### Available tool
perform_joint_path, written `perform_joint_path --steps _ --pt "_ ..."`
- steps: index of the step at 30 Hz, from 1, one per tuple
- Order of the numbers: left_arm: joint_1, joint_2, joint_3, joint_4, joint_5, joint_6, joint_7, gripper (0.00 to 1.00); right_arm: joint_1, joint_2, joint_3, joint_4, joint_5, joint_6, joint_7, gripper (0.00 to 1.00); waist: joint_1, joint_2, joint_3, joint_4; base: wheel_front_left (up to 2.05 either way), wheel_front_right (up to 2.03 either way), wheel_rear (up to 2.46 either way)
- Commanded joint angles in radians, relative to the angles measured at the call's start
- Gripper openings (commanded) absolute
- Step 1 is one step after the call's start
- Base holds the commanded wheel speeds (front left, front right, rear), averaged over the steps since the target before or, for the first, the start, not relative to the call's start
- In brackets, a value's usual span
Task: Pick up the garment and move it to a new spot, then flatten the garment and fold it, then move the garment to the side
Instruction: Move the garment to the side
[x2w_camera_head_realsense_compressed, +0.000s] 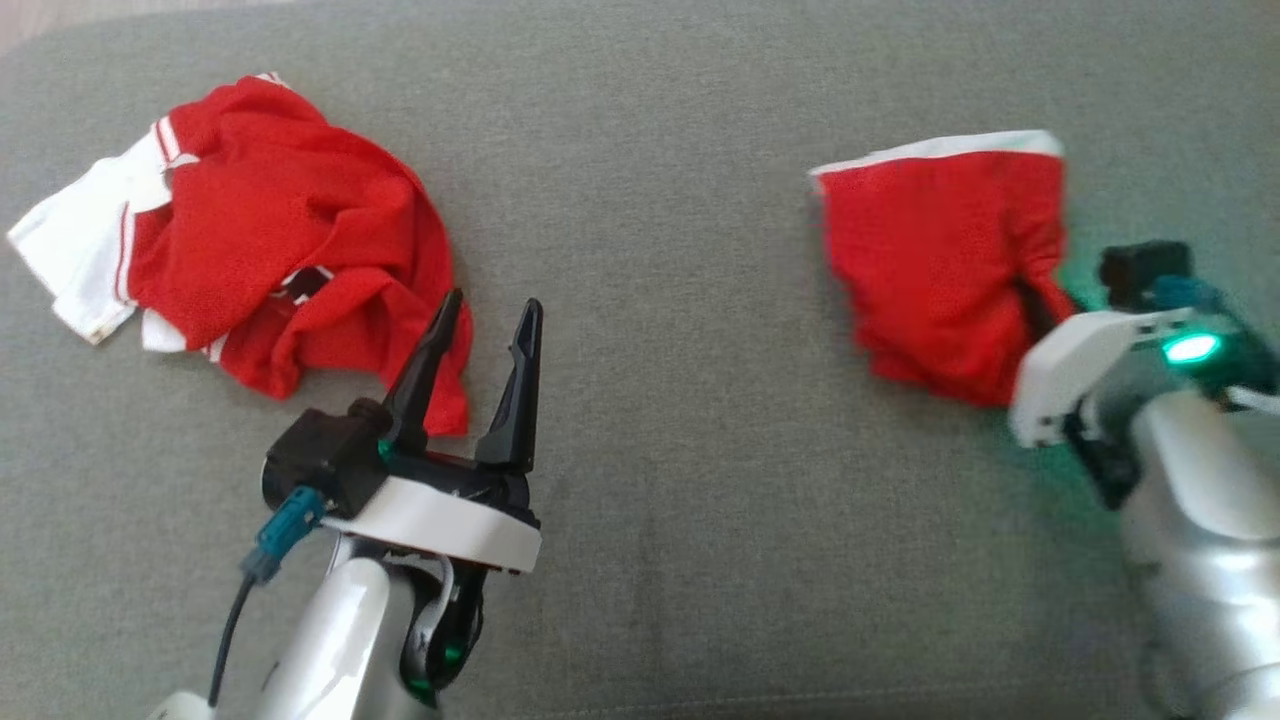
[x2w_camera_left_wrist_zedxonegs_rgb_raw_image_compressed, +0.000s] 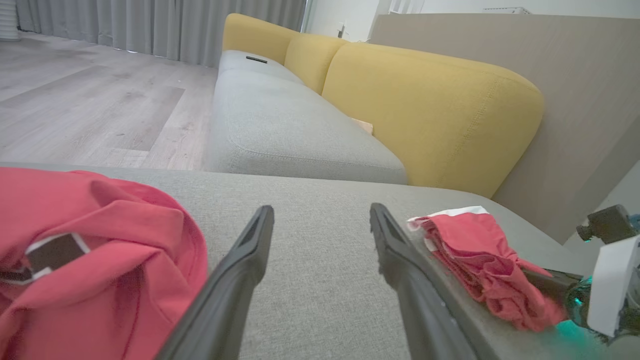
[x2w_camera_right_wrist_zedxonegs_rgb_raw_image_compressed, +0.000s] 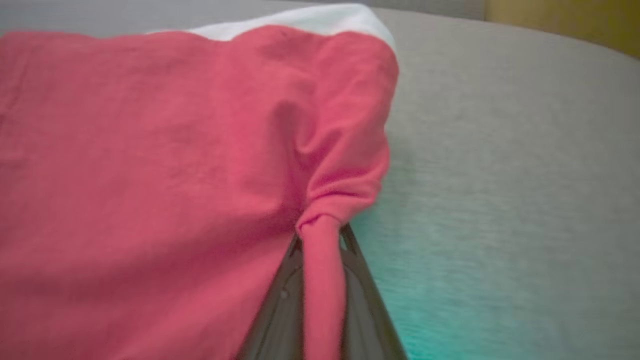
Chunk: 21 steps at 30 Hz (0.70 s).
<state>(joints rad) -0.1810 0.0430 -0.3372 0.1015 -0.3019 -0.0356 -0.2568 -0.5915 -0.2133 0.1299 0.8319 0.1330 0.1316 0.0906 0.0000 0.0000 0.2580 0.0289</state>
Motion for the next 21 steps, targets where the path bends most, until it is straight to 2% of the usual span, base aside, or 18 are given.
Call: perform_joint_path --steps 1,12,17,21 --pt "-0.041 0.007 0.034 -0.035 0.006 -0.001 -0.005 1.0 -0.034 -0.034 0.023 -0.031 -0.01 -0.001 0.005 0.0 0.0 0.0 0.003 -0.004 0.0 0.0 0.0" --pt "-0.062 0.007 0.024 -0.045 0.002 -0.006 -0.005 1.0 -0.06 -0.412 0.246 -0.081 -0.039 -0.001 0.064 0.0 0.0 0.0 0.055 0.011 0.0 0.0 0.0" --pt "-0.077 0.007 0.02 -0.05 -0.004 -0.004 -0.005 1.0 -0.089 -0.533 0.225 -0.056 -0.044 -0.001 0.069 0.0 0.0 0.0 0.089 0.03 0.0 0.0 0.0" --pt "-0.092 0.007 0.015 -0.052 -0.006 -0.006 -0.005 1.0 -0.113 -0.586 0.179 -0.014 -0.073 -0.001 0.06 0.0 0.0 0.0 0.117 0.044 0.0 0.0 0.0"
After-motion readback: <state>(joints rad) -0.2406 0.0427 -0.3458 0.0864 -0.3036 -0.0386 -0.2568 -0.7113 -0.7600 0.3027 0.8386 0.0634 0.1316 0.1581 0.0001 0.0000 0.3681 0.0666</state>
